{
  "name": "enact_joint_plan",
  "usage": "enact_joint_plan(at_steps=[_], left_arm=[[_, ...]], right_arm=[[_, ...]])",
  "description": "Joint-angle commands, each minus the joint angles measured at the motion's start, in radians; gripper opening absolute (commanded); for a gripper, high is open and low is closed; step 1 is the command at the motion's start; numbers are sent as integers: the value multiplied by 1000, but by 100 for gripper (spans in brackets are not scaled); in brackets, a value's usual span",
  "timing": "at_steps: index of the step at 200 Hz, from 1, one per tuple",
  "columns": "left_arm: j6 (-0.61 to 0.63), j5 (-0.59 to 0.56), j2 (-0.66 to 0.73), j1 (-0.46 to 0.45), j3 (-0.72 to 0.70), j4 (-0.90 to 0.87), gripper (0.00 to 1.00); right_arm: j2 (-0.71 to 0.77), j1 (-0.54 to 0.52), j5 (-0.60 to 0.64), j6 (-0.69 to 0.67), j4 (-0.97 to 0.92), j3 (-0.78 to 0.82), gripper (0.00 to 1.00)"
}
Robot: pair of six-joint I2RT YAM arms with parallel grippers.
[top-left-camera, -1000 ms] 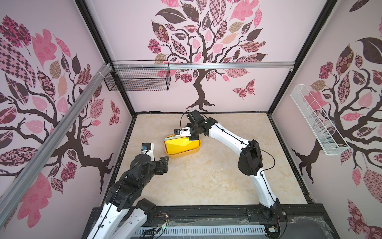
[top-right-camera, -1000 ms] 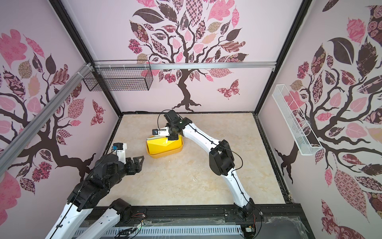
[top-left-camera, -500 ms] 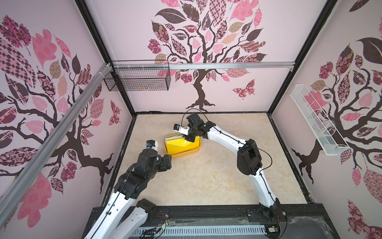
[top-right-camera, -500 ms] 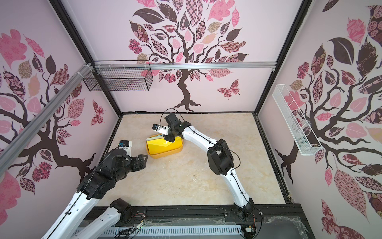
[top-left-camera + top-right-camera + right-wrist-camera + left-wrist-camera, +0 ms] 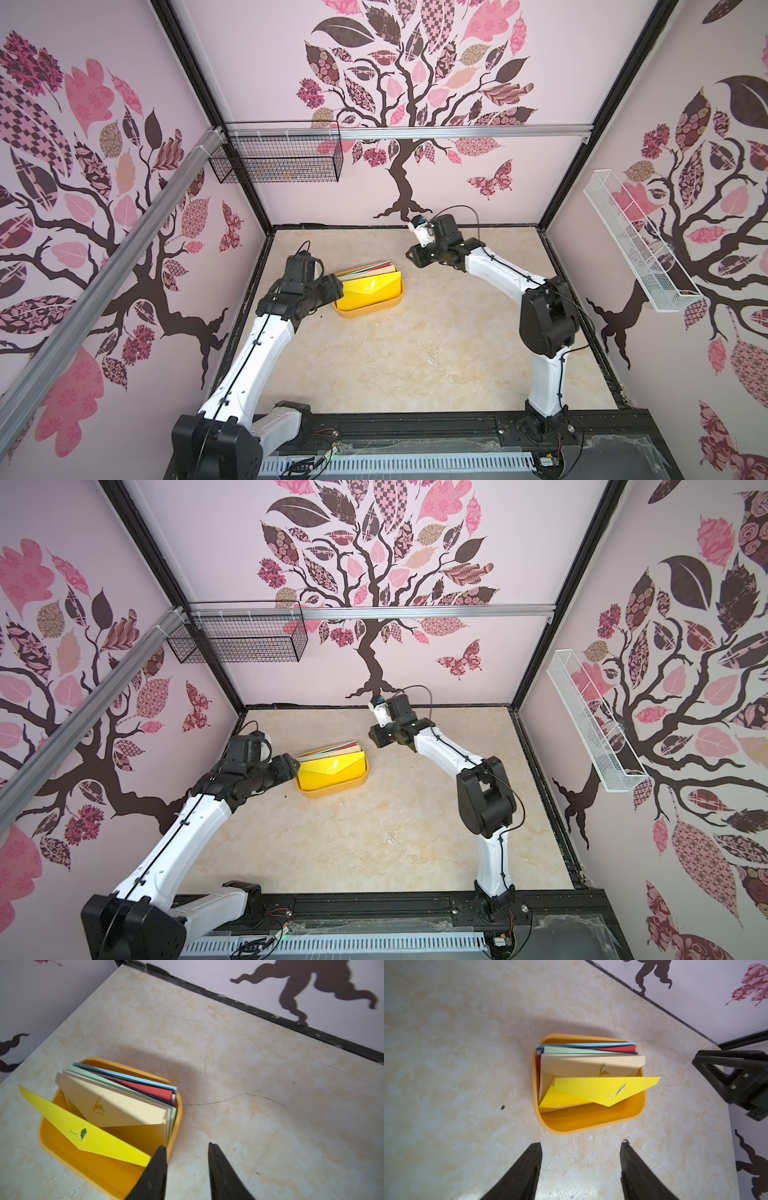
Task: Put the sealed envelopes into the storage box
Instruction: Adjust the envelope in the storage box.
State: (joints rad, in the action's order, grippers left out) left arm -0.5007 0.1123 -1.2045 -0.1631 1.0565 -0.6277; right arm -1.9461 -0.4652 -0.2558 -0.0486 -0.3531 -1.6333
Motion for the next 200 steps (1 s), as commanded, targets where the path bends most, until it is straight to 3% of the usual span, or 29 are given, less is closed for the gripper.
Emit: enact_joint_plan(at_steps=[1, 21, 70, 146, 200], left_arm=[[42, 37, -114, 4, 69, 29, 52], [81, 55, -230, 5, 141, -23, 43], [108, 81, -351, 5, 159, -30, 41], [109, 18, -382, 7, 107, -20, 44], [119, 34, -440, 24, 136, -50, 44]], right_arm=[[71, 6, -38, 179, 69, 52, 39], [58, 7, -75, 193, 55, 60, 41], [-81, 4, -116, 275, -65, -47, 43], [-175, -26, -120, 297, -85, -89, 42], [-237, -81, -105, 260, -113, -146, 42]])
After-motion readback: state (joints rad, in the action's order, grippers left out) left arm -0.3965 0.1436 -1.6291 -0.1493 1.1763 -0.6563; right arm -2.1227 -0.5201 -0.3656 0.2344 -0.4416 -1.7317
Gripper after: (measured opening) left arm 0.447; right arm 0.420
